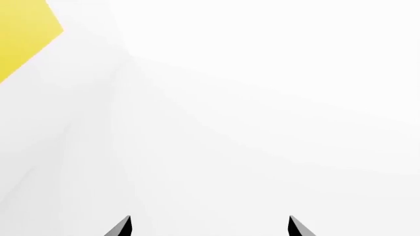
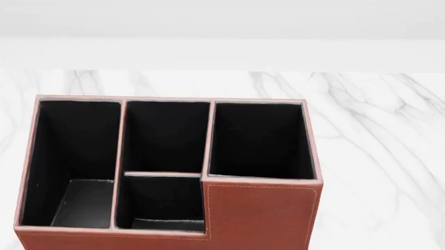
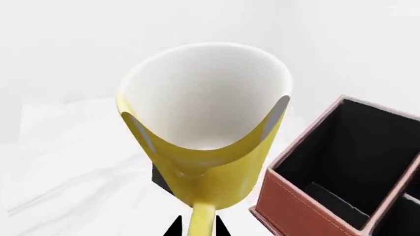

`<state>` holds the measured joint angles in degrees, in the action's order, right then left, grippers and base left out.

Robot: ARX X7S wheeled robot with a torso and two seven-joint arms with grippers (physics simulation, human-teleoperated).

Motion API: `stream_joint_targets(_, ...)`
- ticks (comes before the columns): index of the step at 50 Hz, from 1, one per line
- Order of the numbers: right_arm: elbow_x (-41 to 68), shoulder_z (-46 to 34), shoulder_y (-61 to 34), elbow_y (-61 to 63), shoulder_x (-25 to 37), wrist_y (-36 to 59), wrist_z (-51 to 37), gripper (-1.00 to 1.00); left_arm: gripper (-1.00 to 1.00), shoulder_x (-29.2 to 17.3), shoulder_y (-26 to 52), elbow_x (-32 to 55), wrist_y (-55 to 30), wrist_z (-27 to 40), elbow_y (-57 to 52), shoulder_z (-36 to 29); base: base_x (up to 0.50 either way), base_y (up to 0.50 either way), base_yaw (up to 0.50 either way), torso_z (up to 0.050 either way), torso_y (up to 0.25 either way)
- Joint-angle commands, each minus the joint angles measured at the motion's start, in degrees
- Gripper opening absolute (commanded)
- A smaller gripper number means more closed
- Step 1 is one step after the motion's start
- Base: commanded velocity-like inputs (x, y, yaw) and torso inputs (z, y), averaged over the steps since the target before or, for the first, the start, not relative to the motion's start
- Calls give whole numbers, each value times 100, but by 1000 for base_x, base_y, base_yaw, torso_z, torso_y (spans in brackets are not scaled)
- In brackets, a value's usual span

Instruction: Pick up the yellow and white mug and place it to the right of the caddy.

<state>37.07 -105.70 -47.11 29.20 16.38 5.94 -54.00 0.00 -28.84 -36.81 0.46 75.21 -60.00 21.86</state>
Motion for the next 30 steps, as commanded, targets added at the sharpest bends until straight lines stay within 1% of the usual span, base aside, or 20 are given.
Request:
stream_joint_targets(1, -408, -24, -287, 1102, 117, 571, -544, -100, 100, 0, 31, -25, -22, -32, 0, -33, 0, 0, 0, 0, 0)
stream_joint_targets(3, -440, -9, -331, 1257, 151, 647, -634, -100, 100, 0, 132, -154, -110, -94, 0, -158, 0, 0, 0, 0, 0)
stream_joint_targets(8, -490, 48, -430, 1515, 286, 740, -769, -100, 100, 0, 156, -165, -126, -136, 0, -163, 0, 0, 0, 0, 0)
stream_joint_targets(14, -517, 111, -540, 1780, 399, 890, -923, -100, 100, 0, 39, -6, -16, -79, 0, -16, 0, 0, 0, 0, 0)
stream_joint_targets(30, -364, 697, -1022, 2596, 1139, 1156, -1576, -100, 100, 0, 91, -28, -42, -133, 0, -31, 0, 0, 0, 0, 0)
